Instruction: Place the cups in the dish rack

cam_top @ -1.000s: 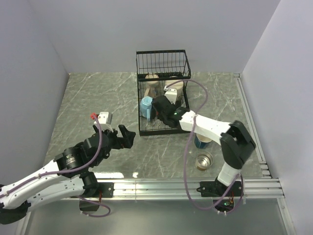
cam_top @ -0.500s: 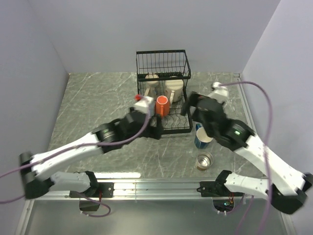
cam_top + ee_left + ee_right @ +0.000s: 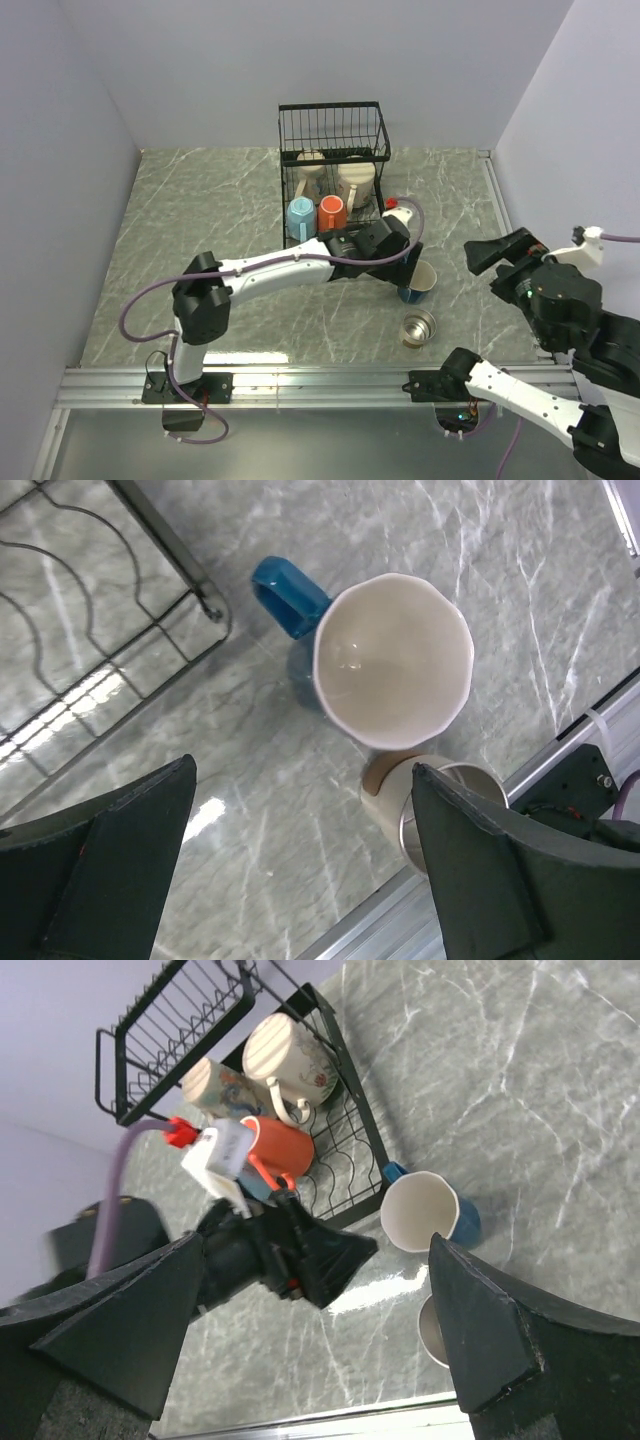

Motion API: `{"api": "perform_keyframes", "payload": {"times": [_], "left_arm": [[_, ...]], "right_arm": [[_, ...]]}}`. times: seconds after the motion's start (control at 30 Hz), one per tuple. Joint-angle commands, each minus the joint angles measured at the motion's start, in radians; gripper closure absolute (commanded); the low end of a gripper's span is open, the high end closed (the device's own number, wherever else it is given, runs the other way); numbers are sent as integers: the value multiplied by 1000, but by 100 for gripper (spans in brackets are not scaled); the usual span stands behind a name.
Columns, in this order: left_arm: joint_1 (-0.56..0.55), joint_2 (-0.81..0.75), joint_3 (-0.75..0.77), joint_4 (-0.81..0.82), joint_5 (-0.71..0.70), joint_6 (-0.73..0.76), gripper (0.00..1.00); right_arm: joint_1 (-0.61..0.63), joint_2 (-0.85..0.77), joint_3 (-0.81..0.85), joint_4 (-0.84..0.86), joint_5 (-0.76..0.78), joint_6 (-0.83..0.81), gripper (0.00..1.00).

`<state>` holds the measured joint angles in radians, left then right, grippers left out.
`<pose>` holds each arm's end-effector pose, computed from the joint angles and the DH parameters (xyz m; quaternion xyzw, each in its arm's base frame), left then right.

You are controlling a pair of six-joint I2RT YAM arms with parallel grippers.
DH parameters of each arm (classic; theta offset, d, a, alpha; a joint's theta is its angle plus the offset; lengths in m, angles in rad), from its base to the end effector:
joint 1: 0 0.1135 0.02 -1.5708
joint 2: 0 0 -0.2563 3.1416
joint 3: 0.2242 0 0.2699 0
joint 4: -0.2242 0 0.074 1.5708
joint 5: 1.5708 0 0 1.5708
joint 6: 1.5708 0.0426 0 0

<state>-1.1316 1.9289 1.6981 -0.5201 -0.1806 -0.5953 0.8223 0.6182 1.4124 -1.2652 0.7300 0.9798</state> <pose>0.2044 -0.4171 0.2727 0.2074 0.8903 -0.2480 0.3208 0.0528 0.0151 0.4438 0.2486 0.7793 0.1938 0.5416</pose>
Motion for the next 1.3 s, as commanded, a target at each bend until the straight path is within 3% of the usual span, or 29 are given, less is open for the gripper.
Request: {"api": "perform_keyframes", "payload": {"times": [0.0,0.33,0.53,0.57,0.7,0.93,0.97,1.0,1.03,1.13,1.27], "left_arm": [[-8,39,80,-21,32,-40,6],[-8,156,81,26,26,-110,9],[-8,228,178,12,24,-126,14],[-8,234,187,11,27,-123,17],[-5,268,238,-14,52,-123,45],[1,277,213,-14,84,-130,72],[7,274,207,-14,89,-130,78],[10,271,199,-9,96,-135,93],[16,251,187,5,119,-135,100],[42,130,60,142,159,-139,100],[96,-74,-228,372,228,-127,100]], "right_arm": [[3,-20,52,-167,48,77,0],[0,-66,31,-174,-7,80,0],[0,-57,22,-166,-15,60,0],[0,-55,20,-163,-14,59,0],[1,-54,14,-160,-12,51,0],[0,-69,-23,-146,-18,59,0],[0,-67,-26,-143,-20,59,0],[1,-66,-27,-140,-20,56,0],[-3,-64,-29,-135,-21,54,0],[1,-49,-14,-122,-21,42,0],[-2,-20,20,-83,-27,13,0]]}}
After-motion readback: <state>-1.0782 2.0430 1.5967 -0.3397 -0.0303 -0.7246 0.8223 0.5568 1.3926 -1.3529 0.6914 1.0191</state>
